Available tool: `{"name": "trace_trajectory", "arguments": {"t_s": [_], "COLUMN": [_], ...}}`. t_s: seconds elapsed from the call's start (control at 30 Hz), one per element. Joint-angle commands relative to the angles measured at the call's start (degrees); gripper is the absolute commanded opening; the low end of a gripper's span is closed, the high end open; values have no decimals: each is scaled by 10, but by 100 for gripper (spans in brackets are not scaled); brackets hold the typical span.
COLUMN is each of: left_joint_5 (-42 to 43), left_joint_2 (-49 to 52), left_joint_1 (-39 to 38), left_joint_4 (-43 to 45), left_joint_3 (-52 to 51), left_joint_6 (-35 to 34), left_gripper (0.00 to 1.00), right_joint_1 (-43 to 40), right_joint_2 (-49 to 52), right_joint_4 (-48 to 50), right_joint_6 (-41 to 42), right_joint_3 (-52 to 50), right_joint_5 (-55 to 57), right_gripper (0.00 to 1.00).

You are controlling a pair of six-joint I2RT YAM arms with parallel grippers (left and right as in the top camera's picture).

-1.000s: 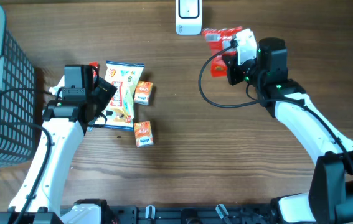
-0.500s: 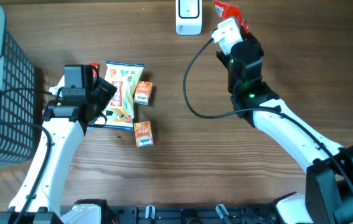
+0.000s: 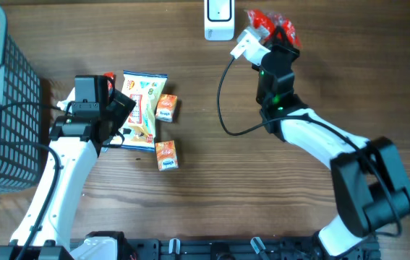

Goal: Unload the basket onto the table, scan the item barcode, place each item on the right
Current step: 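Lift the red bag with the right gripper up to the white scanner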

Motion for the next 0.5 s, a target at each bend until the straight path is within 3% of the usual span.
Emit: {"name": "trace_trajectory", "arguments": {"t_s": [0.0,0.17,0.3,0.47], "left_joint_5": [-10,-10,-10,-10], "left_joint_2": [-8,-8,-8,-8], "left_joint_1": [4,4,4,4], "left_joint_4": [0,0,0,0], "left_joint_3": [-3,-3,-3,-3], "left_joint_6": [7,7,7,7], "left_gripper": [100,100,100,100], "right_joint_1": [4,0,-4,-12], "right_joint_2": [48,103,142,165], "right_joint_4": [94,169,248,229], "right_joint_6": [-185,-297,-301,-290], "right_joint_3": [5,7,28,94], "right_joint_5": [-78,-193,-249,-295], "right_gripper": [5,4,4,4]}}
